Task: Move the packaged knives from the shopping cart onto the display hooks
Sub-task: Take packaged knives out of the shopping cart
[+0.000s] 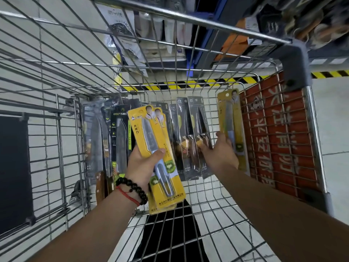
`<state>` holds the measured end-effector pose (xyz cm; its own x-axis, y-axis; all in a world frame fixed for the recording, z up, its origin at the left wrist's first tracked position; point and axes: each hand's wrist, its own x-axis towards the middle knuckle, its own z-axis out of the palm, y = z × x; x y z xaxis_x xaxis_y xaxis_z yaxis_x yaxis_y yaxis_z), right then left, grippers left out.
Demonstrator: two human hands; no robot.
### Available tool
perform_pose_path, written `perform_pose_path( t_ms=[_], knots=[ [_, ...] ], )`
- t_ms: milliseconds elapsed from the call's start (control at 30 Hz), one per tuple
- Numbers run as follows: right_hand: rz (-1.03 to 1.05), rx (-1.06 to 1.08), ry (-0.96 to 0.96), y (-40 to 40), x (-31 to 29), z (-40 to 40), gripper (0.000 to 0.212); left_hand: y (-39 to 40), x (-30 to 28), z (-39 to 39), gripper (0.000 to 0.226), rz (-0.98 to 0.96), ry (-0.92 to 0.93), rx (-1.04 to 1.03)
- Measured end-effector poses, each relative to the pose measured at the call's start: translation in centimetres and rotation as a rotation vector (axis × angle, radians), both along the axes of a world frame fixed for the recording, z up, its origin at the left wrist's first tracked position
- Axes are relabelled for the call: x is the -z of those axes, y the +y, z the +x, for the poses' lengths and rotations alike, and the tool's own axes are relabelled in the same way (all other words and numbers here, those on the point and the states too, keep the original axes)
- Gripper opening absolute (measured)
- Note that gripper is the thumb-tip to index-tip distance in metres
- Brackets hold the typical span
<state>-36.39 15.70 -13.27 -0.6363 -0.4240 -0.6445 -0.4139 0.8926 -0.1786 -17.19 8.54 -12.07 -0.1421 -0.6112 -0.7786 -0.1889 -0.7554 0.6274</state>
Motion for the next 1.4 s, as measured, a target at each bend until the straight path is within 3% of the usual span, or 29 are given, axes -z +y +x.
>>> perform_pose_path(
  t_ms=[133,200,333,400,500,567,633,733,967,1033,1100,1267,1400],
  knots=[
    [-0.061,0.166,-0.146,-0.4,0.7,-0.3,0.067,0.1,0.0,-0.4,0.037,0.01,0.002,0.004],
    [-0.087,0.176,-0.132,-0.4,0.2,-0.5,0.074,0.1,0.1,-0.6,0.034,0.017,0.006,0.016],
    [-0.166,-0.093,0.178,-0.5,-2.0,-1.6,0.051,0.1,0.2,-0.8,0.033,0.005,0.024,0.016],
    [-0.196,-0.023,0.257,-0.5,-2.3,-2.9,0.051,0.2,0.2,-1.1,0.032,-0.001,0.042,0.016],
    [-0.17,0.135,0.165,-0.2,-1.9,-4.0,0.061,0.4,0.3,-1.7,0.036,0.006,0.039,0.01],
    [-0.151,0.122,0.123,0.1,-1.4,-3.9,0.063,0.7,0.2,-2.2,0.046,0.012,0.049,0.015],
    [-0.143,0.102,0.113,0.5,-0.8,-3.8,0.061,0.8,0.1,-2.5,0.04,0.023,0.061,0.029],
    [-0.093,0.027,0.127,1.1,0.1,-3.2,0.057,1.0,-0.1,-2.7,0.04,0.038,0.083,0.03],
    [0.077,-0.283,0.241,2.3,1.1,-1.9,0.079,0.8,-0.5,-2.5,0.093,0.044,0.043,0.027],
    [0.072,-0.361,0.329,2.5,1.1,-2.1,0.073,0.7,-0.5,-2.3,0.067,0.027,0.044,0.04],
    [0.045,-0.293,0.34,2.1,1.0,-2.2,0.069,0.7,-0.3,-1.9,0.05,0.02,0.037,0.036],
    [-0.086,-0.05,0.251,-0.8,0.5,-1.5,0.067,0.7,-0.3,-1.3,0.042,0.012,0.049,0.026],
    [-0.1,0.166,0.182,-2.9,-0.6,-1.3,0.071,0.6,-0.4,-0.7,0.062,0.006,0.045,0.032]
  ],
)
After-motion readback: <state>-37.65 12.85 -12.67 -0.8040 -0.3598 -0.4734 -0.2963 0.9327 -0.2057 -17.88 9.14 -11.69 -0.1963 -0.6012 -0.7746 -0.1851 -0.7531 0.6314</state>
